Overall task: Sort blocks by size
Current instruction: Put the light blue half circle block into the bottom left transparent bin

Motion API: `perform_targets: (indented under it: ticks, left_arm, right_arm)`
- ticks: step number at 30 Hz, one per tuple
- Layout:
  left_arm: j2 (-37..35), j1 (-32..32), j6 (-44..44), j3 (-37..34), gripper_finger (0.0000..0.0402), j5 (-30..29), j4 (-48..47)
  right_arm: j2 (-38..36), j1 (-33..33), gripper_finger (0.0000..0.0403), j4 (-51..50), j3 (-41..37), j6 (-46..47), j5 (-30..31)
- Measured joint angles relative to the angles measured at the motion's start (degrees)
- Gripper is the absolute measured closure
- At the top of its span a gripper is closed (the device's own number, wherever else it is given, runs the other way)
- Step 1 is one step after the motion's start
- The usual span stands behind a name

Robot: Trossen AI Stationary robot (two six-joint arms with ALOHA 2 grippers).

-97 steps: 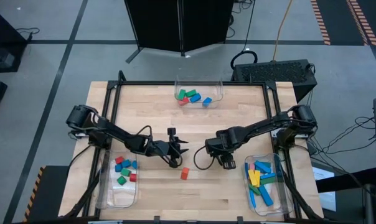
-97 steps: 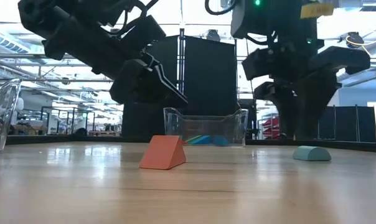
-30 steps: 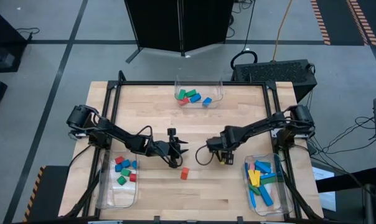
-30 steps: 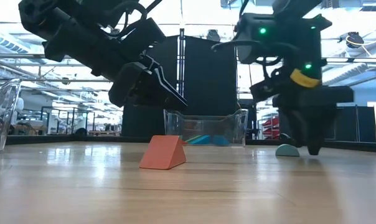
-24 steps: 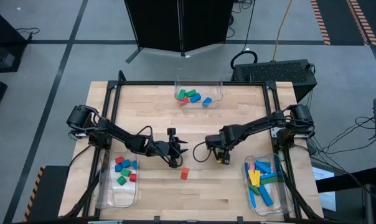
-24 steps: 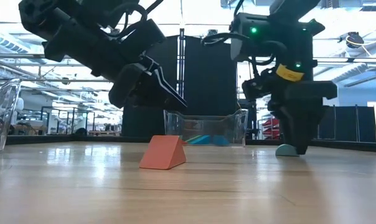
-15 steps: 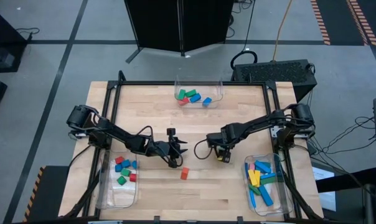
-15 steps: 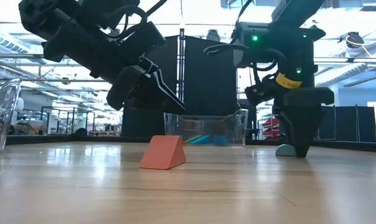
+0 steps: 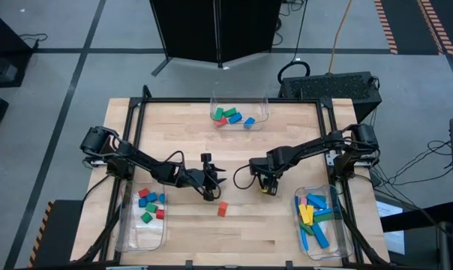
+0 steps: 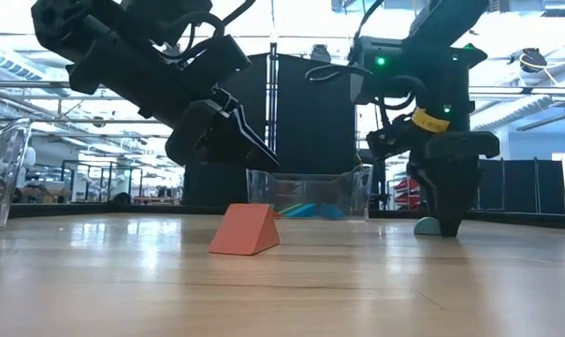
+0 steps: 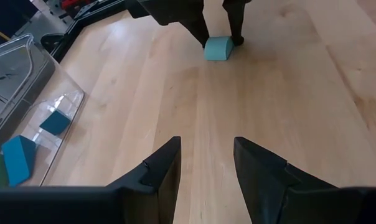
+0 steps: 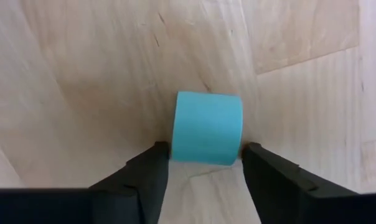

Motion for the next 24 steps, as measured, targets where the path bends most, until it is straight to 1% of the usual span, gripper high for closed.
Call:
perform_targets:
  ticks: [6, 9, 13, 16, 18, 20, 24]
  left_arm:
    - [0.0, 0.0, 0.0, 0.0, 0.0252, 0.0, 0.0]
    - [0.0, 0.0, 0.0, 0.0, 0.0252, 0.0, 0.0]
    - [0.0, 0.0, 0.0, 0.0, 0.0252, 0.0, 0.0]
    - [0.0, 0.0, 0.0, 0.0, 0.0252, 0.0, 0.0]
    - [0.0, 0.0, 0.8, 0.0, 0.0252, 0.8, 0.0]
    - [0.0, 0.0, 2.4, 0.0, 0.0252, 3.3, 0.1]
    - [0.0, -0.3, 4.6, 0.0, 0.0252, 5.3, 1.1]
  right_arm:
    - [0.1, -0.4, 0.0255, 0.0, 0.5, -1.8, 0.6]
    - [0.3, -0.4, 0.027, -0.4, 1.5, -3.8, 0.9]
    - [0.4, -0.5, 0.0277, 0.6, 3.2, -7.4, 2.4]
    - [0.4, -0.5, 0.0275, 0.9, 4.3, -8.8, 2.2]
    - [0.4, -0.5, 0.0273, 1.5, 5.1, -9.4, 0.4]
    - [0.4, -0.5, 0.0272, 3.2, 5.8, -9.8, -2.0]
    - [0.4, -0.4, 0.0272, 8.9, 6.1, -10.8, -9.7]
